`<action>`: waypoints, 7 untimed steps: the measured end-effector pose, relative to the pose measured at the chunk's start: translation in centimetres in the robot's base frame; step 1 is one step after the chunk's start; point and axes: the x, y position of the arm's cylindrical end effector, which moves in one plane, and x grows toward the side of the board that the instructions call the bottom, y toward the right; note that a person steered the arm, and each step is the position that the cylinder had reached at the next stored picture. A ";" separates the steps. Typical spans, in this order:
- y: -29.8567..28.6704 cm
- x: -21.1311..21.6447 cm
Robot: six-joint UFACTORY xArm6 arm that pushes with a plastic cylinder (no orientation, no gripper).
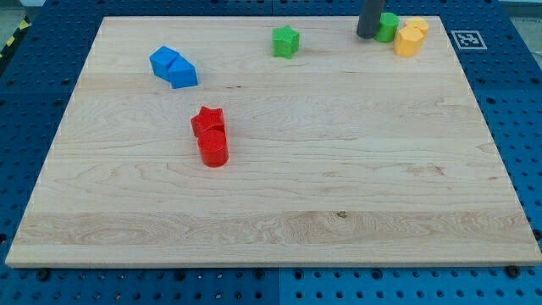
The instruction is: Slide the green star diagonally to the green circle
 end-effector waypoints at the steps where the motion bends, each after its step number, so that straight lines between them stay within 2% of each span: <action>1: -1.7 0.8; 6: -18.6 -0.4; 7: -19.2 0.4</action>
